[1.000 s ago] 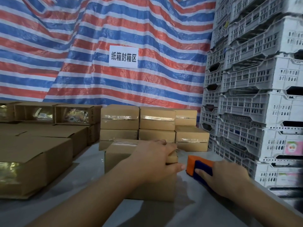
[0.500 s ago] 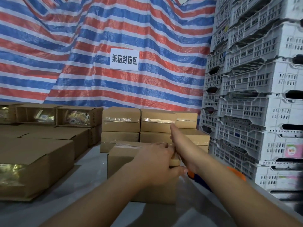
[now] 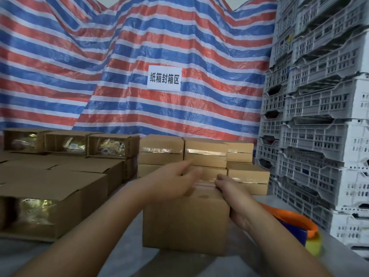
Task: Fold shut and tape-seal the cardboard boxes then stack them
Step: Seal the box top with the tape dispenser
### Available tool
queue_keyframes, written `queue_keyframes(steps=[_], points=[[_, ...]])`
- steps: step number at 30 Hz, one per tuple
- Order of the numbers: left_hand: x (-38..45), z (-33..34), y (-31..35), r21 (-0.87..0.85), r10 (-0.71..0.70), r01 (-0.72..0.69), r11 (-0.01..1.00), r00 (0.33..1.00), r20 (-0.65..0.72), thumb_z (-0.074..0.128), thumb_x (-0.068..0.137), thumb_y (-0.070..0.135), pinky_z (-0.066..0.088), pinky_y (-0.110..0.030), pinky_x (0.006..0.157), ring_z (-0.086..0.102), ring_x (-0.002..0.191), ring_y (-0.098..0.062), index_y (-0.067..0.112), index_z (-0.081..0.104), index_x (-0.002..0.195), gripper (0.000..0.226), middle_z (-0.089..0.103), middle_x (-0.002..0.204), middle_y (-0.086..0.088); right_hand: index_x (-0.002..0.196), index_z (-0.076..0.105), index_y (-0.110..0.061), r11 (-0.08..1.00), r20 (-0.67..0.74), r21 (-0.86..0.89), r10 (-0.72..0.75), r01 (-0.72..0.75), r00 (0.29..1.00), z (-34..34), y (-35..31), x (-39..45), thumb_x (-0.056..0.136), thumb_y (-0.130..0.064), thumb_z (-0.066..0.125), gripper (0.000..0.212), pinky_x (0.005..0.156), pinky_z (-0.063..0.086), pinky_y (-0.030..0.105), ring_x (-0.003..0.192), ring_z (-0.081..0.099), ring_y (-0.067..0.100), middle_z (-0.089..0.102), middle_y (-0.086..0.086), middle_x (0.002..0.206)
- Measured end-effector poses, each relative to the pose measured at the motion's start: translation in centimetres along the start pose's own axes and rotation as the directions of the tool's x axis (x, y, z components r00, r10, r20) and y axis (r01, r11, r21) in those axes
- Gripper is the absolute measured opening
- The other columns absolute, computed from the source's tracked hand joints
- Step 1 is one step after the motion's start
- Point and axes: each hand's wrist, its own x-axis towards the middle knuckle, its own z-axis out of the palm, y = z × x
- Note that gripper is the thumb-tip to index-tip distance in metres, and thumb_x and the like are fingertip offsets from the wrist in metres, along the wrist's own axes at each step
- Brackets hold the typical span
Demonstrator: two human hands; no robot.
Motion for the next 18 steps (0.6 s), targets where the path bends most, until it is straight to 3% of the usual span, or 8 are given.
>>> queue_keyframes(steps=[3, 5, 9, 13, 16, 18], points=[[-1.6, -0.8, -2.5, -0.153, -0.109, 0.100, 0.983, 0.993, -0.051, 0.029, 0.095, 0.063, 0.030, -0.025, 0.097, 0.039, 0.121, 0.000, 0.038, 0.036, 0.148, 0.059, 0.043, 0.150, 0.010, 0.149, 0.038, -0.022, 0.999, 0.000, -0.014, 0.029, -0.029, 1.000, 0.0, -0.1, -0.1, 0.104, -0.022, 0.048, 0.047, 0.095, 0.053, 0.043, 0.114, 0.059, 0.030, 0.049, 0.016, 0.142], [-2.7, -0.3, -3.9, -0.267, -0.155, 0.126, 0.956, 0.984, -0.091, 0.032, 0.086, 0.068, 0.030, -0.028, 0.102, 0.040, 0.127, -0.003, 0.041, 0.038, 0.145, 0.066, 0.042, 0.150, 0.012, 0.153, 0.034, -0.020, 0.999, -0.013, 0.017, 0.047, -0.047, 0.999, 0.0, 0.0, -0.2, 0.103, -0.021, 0.048, 0.052, 0.093, 0.054, 0.042, 0.112, 0.059, 0.031, 0.050, 0.014, 0.141], [-2.8, 1.6, -5.0, -0.642, -0.301, 0.064, 0.764, 0.916, -0.267, 0.047, 0.096, 0.050, 0.034, -0.027, 0.096, 0.045, 0.119, -0.007, 0.041, 0.048, 0.139, 0.044, 0.047, 0.146, 0.008, 0.152, 0.038, -0.022, 0.992, -0.020, 0.110, 0.069, -0.066, 0.997, 0.1, 0.2, -0.4, 0.102, -0.022, 0.052, 0.052, 0.086, 0.056, 0.041, 0.109, 0.063, 0.033, 0.055, 0.015, 0.133], [-2.6, 3.8, -5.9, -0.645, -0.339, 0.034, 0.763, 0.871, -0.356, 0.049, 0.100, 0.040, 0.033, -0.033, 0.104, 0.040, 0.128, -0.009, 0.043, 0.037, 0.146, 0.047, 0.040, 0.151, 0.009, 0.150, 0.042, -0.024, 0.977, -0.030, 0.202, 0.075, -0.067, 0.997, 0.1, 0.5, -0.8, 0.100, -0.025, 0.055, 0.051, 0.084, 0.055, 0.041, 0.107, 0.064, 0.033, 0.059, 0.014, 0.129], [-3.0, 4.4, -6.2, -0.724, -0.432, 0.120, 0.679, 0.863, -0.263, 0.047, 0.087, 0.065, 0.027, -0.043, 0.111, 0.035, 0.138, -0.020, 0.046, 0.032, 0.147, 0.064, 0.035, 0.155, 0.004, 0.144, 0.049, -0.024, 0.950, -0.018, 0.292, 0.119, -0.108, 0.993, 0.1, 1.0, -1.2, 0.098, -0.038, 0.058, 0.049, 0.088, 0.055, 0.044, 0.105, 0.068, 0.036, 0.065, 0.016, 0.124], [-3.3, 4.5, -6.3, -0.768, -0.500, 0.219, 0.602, 0.854, -0.148, 0.043, 0.069, 0.081, 0.027, -0.047, 0.112, 0.036, 0.137, -0.026, 0.043, 0.034, 0.148, 0.089, 0.036, 0.154, -0.002, 0.129, 0.061, -0.019, 0.929, 0.007, 0.324, 0.186, -0.178, 0.983, 0.3, 1.5, -2.0, 0.093, -0.053, 0.059, 0.050, 0.079, 0.057, 0.043, 0.092, 0.074, 0.037, 0.074, 0.020, 0.108]])
